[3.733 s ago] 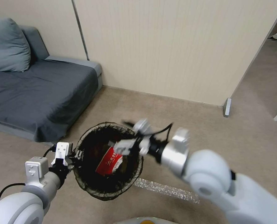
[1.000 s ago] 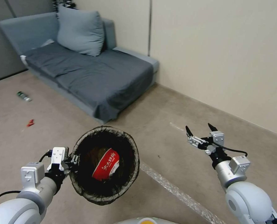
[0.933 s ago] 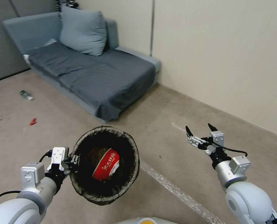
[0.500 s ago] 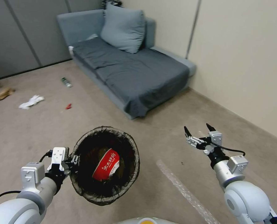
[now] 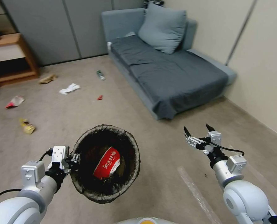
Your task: Pick up the trash bin, then pick up the garbage from the floor and place it into the trash bin.
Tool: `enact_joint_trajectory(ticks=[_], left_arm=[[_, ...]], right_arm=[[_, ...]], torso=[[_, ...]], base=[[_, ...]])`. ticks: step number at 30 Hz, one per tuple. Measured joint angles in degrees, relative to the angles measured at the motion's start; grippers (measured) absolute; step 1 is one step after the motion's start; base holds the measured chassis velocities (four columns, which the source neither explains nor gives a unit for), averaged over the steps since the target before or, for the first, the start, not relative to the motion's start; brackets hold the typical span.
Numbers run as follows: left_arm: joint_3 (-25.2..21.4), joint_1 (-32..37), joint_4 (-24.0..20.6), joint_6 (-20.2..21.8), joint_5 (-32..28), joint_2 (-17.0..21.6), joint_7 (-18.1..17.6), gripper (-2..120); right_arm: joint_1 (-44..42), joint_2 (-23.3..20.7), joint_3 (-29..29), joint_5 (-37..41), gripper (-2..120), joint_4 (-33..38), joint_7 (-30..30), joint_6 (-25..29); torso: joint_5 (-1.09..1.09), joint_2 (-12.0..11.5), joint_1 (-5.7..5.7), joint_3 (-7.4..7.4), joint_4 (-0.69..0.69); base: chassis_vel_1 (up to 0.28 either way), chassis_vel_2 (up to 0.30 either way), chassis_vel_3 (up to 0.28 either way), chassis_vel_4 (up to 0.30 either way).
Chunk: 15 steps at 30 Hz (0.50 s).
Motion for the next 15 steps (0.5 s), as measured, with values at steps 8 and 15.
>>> enact_joint_trajectory(ticks=[8,15], left_arm=[[0.06,-0.28,0.00,0.00,-0.01,0.14,0.17,1],[-0.12,-0.59,0.00,0.00,0.08,-0.07,0.02,1]], right_arm=[[0.31,0.19,-0.14,0.08,100,-0.40,0.00,-0.08],[0.63,1.05,-1.03,0.11,100,-0.53,0.21,-1.38]], torso=[[0.00,0.00,0.00,0.00,0.00],[0.00,0.00,0.00,0.00,0.03]], base=[[0.129,0.114,0.126,0.121],[0.110,0.108,0.118,0.123]])
